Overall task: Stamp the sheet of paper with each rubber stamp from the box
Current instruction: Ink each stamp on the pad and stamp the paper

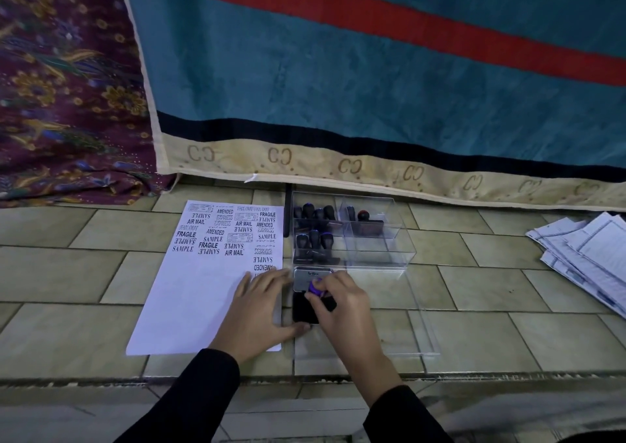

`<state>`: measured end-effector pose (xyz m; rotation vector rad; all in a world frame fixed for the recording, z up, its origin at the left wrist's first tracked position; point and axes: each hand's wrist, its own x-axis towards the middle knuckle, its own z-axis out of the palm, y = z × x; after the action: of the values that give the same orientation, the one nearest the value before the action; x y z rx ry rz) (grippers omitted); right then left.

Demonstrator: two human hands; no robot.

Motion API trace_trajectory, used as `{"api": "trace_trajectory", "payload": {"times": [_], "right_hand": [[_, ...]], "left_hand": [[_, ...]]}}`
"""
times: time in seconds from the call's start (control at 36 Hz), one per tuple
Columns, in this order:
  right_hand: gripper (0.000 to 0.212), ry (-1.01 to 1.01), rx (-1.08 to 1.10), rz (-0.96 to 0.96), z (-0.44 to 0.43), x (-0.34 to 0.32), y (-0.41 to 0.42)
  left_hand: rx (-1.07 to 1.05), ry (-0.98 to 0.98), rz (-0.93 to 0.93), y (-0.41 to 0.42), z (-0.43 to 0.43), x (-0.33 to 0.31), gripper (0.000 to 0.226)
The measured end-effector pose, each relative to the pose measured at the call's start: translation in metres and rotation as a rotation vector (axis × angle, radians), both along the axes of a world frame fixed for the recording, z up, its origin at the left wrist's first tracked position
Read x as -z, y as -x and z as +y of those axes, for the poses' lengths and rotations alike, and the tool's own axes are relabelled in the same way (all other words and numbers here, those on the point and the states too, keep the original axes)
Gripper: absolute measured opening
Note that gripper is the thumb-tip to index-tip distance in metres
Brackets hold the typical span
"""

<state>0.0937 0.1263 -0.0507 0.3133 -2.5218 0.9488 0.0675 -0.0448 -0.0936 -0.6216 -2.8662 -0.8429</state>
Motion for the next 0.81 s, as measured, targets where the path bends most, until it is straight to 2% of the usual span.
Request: {"api": "trace_trajectory", "payload": {"times": [0.06, 0.14, 0.33, 0.5, 0.81], "right_hand": [[0.013, -0.011, -0.01, 0.002, 0.0, 0.002, -0.007], [0.014, -0.013, -0.01, 0.004, 0.002, 0.004, -0.01], [0.017, 0.011, -0.048, -0.085, -0.002, -0.006, -0.006], [0.018, 0.042, -0.168, -0.066, -0.032, -0.019, 0.002], [0.027, -0.077, -0.26, -0.104, -0.055, -0.012, 0.019]], "left_hand": [[-0.004, -0.048, 0.01, 0.0, -0.002, -0.004, 0.096], [-0.054, -0.086, 0.032, 0.004, -0.012, -0.012, 0.079], [-0.377, 0.031, 0.058, 0.021, -0.056, -0.004, 0.041], [-0.422, 0.07, -0.003, 0.021, -0.063, 0.008, 0.041], [-0.439, 0.075, 0.019, 0.021, -0.062, 0.011, 0.041]]}}
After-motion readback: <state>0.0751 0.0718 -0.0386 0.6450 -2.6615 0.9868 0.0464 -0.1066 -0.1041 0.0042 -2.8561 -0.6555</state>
